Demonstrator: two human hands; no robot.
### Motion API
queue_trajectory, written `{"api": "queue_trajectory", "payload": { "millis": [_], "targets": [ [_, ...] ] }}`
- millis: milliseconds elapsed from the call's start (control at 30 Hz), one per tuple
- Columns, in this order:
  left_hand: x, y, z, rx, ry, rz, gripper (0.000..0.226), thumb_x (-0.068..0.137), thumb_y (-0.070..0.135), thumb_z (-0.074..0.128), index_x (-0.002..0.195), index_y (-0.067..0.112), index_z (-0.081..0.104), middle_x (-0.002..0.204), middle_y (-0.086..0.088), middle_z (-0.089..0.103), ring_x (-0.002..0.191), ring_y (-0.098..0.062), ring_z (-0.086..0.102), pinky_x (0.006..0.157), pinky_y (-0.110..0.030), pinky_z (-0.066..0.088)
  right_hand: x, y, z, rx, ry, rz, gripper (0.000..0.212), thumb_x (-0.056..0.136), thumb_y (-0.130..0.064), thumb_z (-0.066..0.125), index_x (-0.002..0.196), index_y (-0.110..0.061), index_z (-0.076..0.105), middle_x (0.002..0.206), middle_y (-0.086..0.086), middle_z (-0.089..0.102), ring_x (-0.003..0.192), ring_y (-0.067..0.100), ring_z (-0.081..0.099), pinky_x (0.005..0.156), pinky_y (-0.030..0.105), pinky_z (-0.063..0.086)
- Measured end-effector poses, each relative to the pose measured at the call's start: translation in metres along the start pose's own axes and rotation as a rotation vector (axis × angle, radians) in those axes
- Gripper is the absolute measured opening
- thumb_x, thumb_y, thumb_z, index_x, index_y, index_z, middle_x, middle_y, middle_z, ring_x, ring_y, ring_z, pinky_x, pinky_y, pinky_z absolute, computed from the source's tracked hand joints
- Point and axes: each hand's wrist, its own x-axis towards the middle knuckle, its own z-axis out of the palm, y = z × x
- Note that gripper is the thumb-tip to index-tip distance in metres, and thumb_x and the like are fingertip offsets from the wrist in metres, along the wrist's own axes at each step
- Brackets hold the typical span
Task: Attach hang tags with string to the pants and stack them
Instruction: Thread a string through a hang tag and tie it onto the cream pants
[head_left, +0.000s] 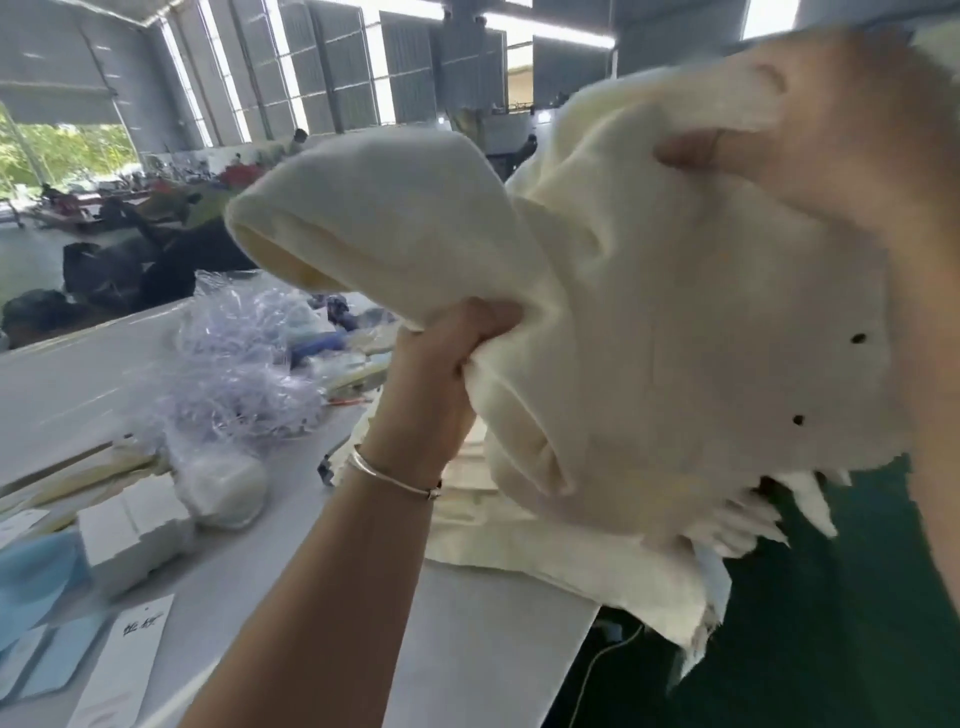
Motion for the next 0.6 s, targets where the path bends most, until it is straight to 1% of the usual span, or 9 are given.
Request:
{"api": "queue_trajectory", "payload": {
  "millis": [67, 100, 133, 200, 300, 400, 467, 533, 600],
  "targets": [
    [0.032, -0.009, 0.003, 0.021, 0.043, 0.018, 0.016, 0.065, 0.002, 0.065, 0.081, 0.001, 0.061, 0.065, 0.0, 0.066, 0.064, -0.01, 0.063, 0.063, -0.02, 0.051, 0.042, 0.017, 0.012, 0.0, 0.005, -0.032, 0.078, 0.053, -0.097, 0.042, 0.078, -0.025, 0.052, 0.069, 0.001, 0.055, 0.065, 0.029, 0.052, 0.06, 0.038, 0.038],
    [0.049, -0.019, 0.001, 0.02, 0.089, 0.012, 0.009, 0.074, 0.002, 0.062, 0.082, 0.001, 0.059, 0.064, 0.002, 0.067, 0.062, -0.008, 0.065, 0.06, -0.019, 0.052, 0.061, 0.024, 0.027, -0.02, -0.001, -0.04, 0.078, 0.054, -0.097, 0.043, 0.079, -0.023, 0.052, 0.069, 0.0, 0.054, 0.069, 0.031, 0.054, 0.061, 0.036, 0.037],
    [0.061, -0.031, -0.002, 0.032, 0.148, -0.015, 0.002, 0.083, 0.003, 0.057, 0.083, 0.004, 0.059, 0.064, 0.004, 0.069, 0.062, -0.007, 0.066, 0.059, -0.018, 0.052, 0.076, 0.031, 0.05, -0.035, -0.015, -0.041, 0.077, 0.057, -0.094, 0.045, 0.086, -0.023, 0.056, 0.075, 0.001, 0.055, 0.079, 0.033, 0.058, 0.064, 0.036, 0.035],
    [0.073, -0.068, -0.027, 0.09, 0.308, -0.071, 0.014, 0.091, 0.003, 0.048, 0.082, 0.008, 0.058, 0.07, -0.001, 0.069, 0.07, -0.011, 0.066, 0.066, -0.022, 0.052, 0.091, 0.042, 0.11, -0.035, -0.101, -0.019, 0.069, 0.07, -0.081, 0.053, 0.109, -0.024, 0.059, 0.102, 0.008, 0.061, 0.105, 0.034, 0.056, 0.076, 0.038, 0.036],
    [0.062, -0.14, -0.069, 0.113, 0.529, -0.311, 0.02, 0.093, 0.002, 0.046, 0.083, 0.006, 0.062, 0.084, -0.015, 0.057, 0.085, -0.027, 0.056, 0.077, -0.038, 0.044, 0.062, 0.048, 0.203, -0.091, -0.402, -0.06, 0.064, 0.085, -0.062, 0.055, 0.132, -0.019, 0.048, 0.136, 0.011, 0.045, 0.129, 0.03, 0.038, 0.101, 0.045, 0.036],
    [0.044, -0.182, -0.094, 0.174, 0.725, -0.662, 0.019, 0.101, 0.01, 0.042, 0.106, 0.008, 0.059, 0.07, -0.002, 0.065, 0.082, -0.027, 0.057, 0.07, -0.036, 0.047, 0.0, 0.05, 0.271, -0.092, -0.917, -0.149, 0.065, 0.086, -0.067, 0.048, 0.137, -0.027, 0.043, 0.14, 0.002, 0.041, 0.131, 0.027, 0.037, 0.104, 0.045, 0.035],
    [0.048, -0.185, -0.1, 0.124, 0.704, -0.692, 0.019, 0.102, 0.016, 0.04, 0.107, 0.012, 0.058, 0.063, 0.002, 0.07, 0.082, -0.03, 0.059, 0.065, -0.035, 0.047, -0.027, 0.05, 0.295, -0.128, -1.168, -0.271, 0.067, 0.084, -0.074, 0.042, 0.134, -0.03, 0.046, 0.136, 0.002, 0.047, 0.126, 0.027, 0.042, 0.1, 0.045, 0.032],
    [0.055, -0.181, -0.102, -0.031, 0.629, -0.656, 0.025, 0.097, 0.027, 0.049, 0.103, 0.015, 0.07, 0.084, -0.006, 0.074, 0.087, -0.03, 0.066, 0.064, -0.034, 0.053, -0.032, 0.051, 0.301, -0.148, -1.174, -0.353, 0.068, 0.084, -0.075, 0.039, 0.135, -0.031, 0.045, 0.135, 0.002, 0.047, 0.125, 0.028, 0.041, 0.098, 0.045, 0.032],
    [0.058, -0.173, -0.098, -0.103, 0.608, -0.652, 0.03, 0.089, 0.037, 0.056, 0.091, 0.018, 0.078, 0.088, -0.008, 0.074, 0.076, -0.025, 0.072, 0.056, -0.031, 0.056, -0.028, 0.057, 0.304, -0.137, -1.135, -0.384, 0.068, 0.085, -0.075, 0.038, 0.137, -0.032, 0.044, 0.137, 0.001, 0.046, 0.126, 0.027, 0.041, 0.101, 0.044, 0.033]
  ]
}}
